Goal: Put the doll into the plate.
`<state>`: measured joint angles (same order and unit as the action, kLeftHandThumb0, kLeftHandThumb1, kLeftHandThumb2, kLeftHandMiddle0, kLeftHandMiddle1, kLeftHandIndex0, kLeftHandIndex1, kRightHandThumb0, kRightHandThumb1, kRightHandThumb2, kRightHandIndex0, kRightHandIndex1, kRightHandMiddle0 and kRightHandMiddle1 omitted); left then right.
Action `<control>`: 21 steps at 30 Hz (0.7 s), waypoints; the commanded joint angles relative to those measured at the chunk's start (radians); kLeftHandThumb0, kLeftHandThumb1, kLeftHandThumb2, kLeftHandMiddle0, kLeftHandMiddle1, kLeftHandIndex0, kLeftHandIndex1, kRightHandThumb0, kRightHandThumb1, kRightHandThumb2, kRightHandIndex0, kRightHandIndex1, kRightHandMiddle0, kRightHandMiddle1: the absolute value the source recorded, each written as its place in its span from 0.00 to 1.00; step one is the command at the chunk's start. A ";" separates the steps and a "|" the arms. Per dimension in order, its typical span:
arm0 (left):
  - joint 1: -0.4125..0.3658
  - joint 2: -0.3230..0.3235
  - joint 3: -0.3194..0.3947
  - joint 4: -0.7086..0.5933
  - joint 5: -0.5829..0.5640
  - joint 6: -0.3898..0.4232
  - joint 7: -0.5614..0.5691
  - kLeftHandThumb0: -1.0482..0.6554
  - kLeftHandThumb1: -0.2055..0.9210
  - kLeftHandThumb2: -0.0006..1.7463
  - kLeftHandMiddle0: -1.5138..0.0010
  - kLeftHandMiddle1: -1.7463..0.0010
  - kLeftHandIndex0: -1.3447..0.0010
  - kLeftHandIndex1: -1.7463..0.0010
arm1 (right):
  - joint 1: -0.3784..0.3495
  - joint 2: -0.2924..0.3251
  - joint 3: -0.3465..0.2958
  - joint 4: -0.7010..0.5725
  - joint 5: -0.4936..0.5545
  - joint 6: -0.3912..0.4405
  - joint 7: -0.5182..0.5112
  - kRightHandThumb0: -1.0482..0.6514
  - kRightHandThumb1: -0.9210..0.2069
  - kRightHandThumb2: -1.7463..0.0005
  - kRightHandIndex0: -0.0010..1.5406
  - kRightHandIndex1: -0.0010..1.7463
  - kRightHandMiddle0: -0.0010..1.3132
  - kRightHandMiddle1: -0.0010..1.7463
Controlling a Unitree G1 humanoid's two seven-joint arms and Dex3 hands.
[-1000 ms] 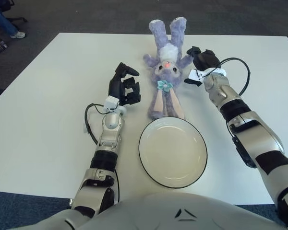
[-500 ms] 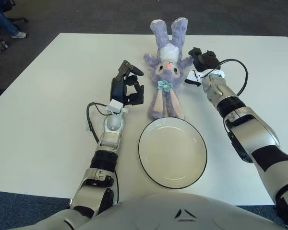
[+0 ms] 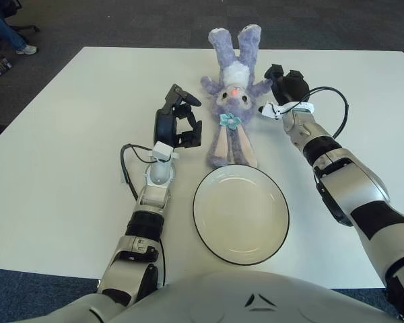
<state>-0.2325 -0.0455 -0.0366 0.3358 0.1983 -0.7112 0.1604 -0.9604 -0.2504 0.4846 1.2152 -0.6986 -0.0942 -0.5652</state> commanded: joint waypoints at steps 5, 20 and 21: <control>0.121 -0.002 -0.007 0.072 0.000 -0.009 0.015 0.36 0.61 0.63 0.32 0.00 0.64 0.00 | -0.003 0.002 -0.034 0.027 0.036 -0.111 -0.083 0.62 0.56 0.30 0.47 0.91 0.39 0.88; 0.124 0.002 -0.013 0.064 -0.002 0.007 0.008 0.36 0.61 0.63 0.32 0.00 0.64 0.00 | -0.001 -0.001 -0.053 0.043 0.045 -0.143 -0.094 0.62 0.54 0.32 0.46 0.89 0.39 0.89; 0.125 0.002 -0.013 0.063 -0.003 0.009 0.007 0.36 0.61 0.63 0.32 0.00 0.64 0.00 | 0.000 -0.001 -0.053 0.044 0.045 -0.143 -0.096 0.62 0.54 0.32 0.46 0.88 0.39 0.89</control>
<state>-0.2321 -0.0449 -0.0454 0.3301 0.2013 -0.7099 0.1641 -0.9602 -0.2498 0.4383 1.2529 -0.6594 -0.2322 -0.6436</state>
